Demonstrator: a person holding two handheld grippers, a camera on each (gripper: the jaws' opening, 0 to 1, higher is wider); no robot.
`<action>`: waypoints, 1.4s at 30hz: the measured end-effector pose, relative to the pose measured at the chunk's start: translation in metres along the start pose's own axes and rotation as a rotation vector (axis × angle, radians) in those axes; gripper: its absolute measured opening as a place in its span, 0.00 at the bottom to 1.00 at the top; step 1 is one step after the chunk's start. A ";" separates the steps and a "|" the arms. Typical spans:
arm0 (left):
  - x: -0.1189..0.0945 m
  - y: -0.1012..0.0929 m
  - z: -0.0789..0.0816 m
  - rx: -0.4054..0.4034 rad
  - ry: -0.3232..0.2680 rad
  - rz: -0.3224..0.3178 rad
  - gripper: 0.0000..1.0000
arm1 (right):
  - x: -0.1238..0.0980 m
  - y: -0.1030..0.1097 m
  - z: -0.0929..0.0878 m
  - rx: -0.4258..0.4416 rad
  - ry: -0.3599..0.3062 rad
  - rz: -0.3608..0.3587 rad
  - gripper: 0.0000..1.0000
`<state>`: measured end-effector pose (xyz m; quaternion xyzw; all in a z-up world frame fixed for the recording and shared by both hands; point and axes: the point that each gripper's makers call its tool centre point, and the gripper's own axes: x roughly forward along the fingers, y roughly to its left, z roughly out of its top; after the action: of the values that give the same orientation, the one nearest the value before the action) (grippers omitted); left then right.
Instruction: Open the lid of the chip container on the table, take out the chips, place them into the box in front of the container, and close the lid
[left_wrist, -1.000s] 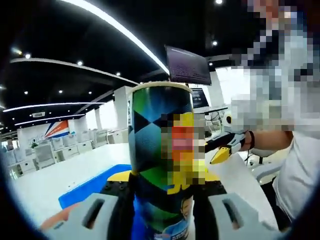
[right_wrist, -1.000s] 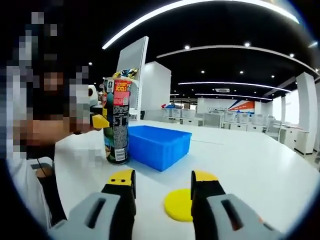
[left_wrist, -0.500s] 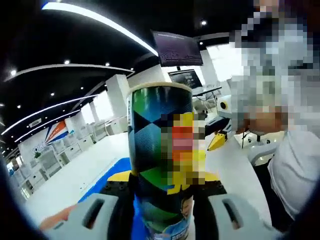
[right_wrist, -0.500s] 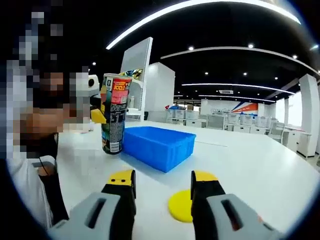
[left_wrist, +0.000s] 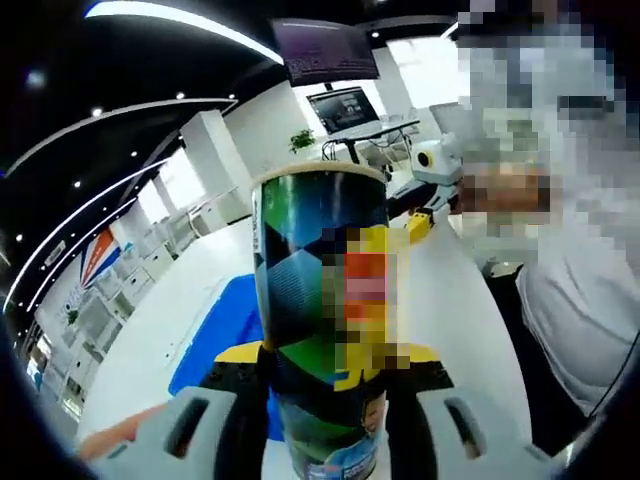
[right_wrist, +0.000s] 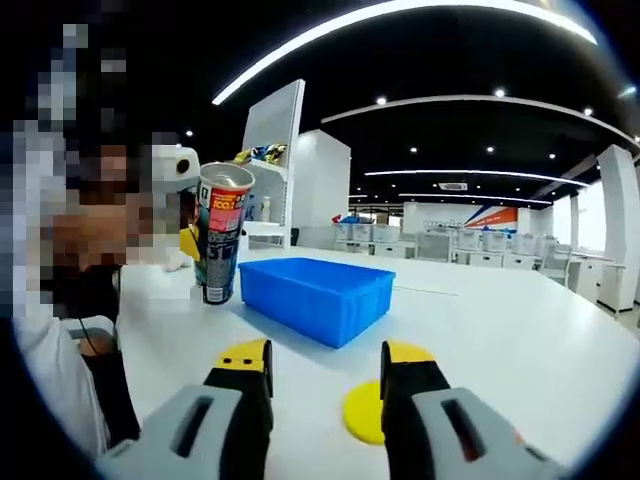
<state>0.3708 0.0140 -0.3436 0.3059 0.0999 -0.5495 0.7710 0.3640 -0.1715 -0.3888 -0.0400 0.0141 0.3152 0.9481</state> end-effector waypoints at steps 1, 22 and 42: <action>0.001 -0.003 -0.003 0.006 0.023 -0.015 0.45 | 0.000 0.004 -0.002 -0.013 0.016 0.011 0.40; 0.002 -0.015 -0.040 0.136 0.274 -0.131 0.45 | 0.001 0.017 -0.001 0.063 0.026 0.062 0.37; 0.043 -0.031 -0.063 0.219 0.434 -0.266 0.45 | 0.000 0.042 -0.002 0.247 0.067 0.212 0.32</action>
<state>0.3703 0.0101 -0.4264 0.4823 0.2418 -0.5749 0.6151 0.3386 -0.1381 -0.3933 0.0681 0.0886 0.4077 0.9063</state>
